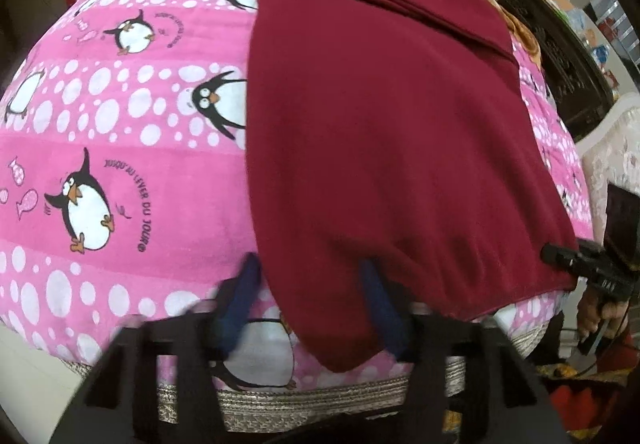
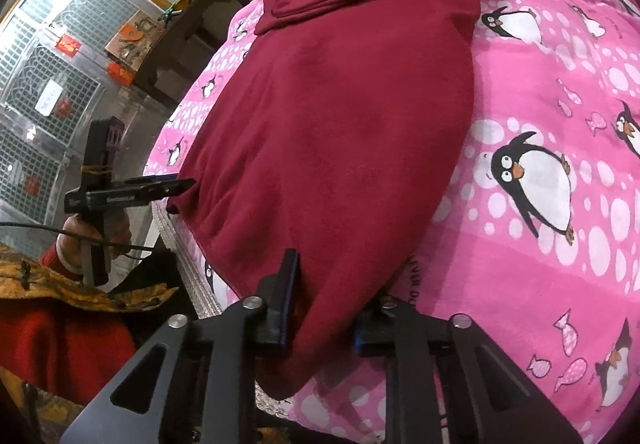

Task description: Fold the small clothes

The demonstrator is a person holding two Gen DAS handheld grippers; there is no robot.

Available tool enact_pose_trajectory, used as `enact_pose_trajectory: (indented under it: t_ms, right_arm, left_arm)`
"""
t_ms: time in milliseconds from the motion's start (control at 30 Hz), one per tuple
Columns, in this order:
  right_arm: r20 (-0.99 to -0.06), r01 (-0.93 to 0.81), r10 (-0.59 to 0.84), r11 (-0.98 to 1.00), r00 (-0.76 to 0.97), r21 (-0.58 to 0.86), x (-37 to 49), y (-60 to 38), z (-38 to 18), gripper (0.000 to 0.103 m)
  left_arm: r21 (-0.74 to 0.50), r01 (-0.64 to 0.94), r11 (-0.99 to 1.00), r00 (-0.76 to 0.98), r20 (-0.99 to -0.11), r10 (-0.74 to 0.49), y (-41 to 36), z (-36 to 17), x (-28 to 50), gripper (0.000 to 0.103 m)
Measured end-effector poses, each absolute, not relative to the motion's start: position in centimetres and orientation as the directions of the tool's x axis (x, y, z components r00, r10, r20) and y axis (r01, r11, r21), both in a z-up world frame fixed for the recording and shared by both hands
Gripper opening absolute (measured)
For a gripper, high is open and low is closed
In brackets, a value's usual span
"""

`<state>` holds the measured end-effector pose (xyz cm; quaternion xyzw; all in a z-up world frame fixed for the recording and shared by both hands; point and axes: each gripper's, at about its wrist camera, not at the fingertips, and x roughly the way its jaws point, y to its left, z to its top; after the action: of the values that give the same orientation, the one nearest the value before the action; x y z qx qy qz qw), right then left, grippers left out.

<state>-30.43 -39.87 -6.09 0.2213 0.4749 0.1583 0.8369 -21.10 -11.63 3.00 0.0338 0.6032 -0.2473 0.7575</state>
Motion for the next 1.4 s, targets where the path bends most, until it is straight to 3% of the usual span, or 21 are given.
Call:
enact_pose_trajectory:
  t_ms: [67, 167, 433, 667, 900, 1067, 1400]
  right_arm:
    - [-0.721, -0.063, 0.472, 0.855, 0.508, 0.515, -30.6, -39.7, -5.9, 0.032]
    - [-0.702, -0.078, 0.477, 0.851, 0.529, 0.519, -30.8, -40.0, -5.0, 0.031]
    - [-0.634, -0.095, 0.5, 0.823, 0.59, 0.56, -30.6, -41.2, -2.6, 0.03]
    - [-0.549, -0.115, 0.483, 0.812, 0.682, 0.572, -29.0, -42.7, 0.5, 0.03]
    - [-0.504, -0.126, 0.381, 0.875, 0.775, 0.468, -25.1, -44.7, 4.4, 0.03]
    - [-0.464, -0.073, 0.32, 0.877, 0.826, 0.475, -21.3, -47.5, 6.8, 0.03]
    - [-0.502, 0.034, 0.207, 0.902, 0.84, 0.43, -11.2, -51.1, 8.5, 0.029]
  left_arm:
    - [-0.302, 0.4, 0.865, 0.108, -0.922, -0.372, -11.3, 2.9, -20.8, 0.013]
    - [-0.313, 0.412, 0.856, 0.094, -0.919, -0.382, -11.5, 3.0, -20.7, 0.009]
    - [-0.428, 0.413, 0.804, 0.157, -0.836, -0.526, -10.8, 7.1, -18.5, 0.008]
    - [-0.452, 0.429, 0.782, 0.299, -0.746, -0.595, -10.1, 11.3, -15.9, 0.008]
    - [-0.41, 0.48, 0.775, 0.403, -0.682, -0.61, -12.3, 14.6, -12.1, 0.008]
    - [-0.373, 0.499, 0.783, 0.473, -0.64, -0.606, -14.2, 16.7, -8.2, 0.008]
    - [-0.318, 0.462, 0.828, 0.535, -0.645, -0.547, -19.1, 16.5, 2.1, 0.008]
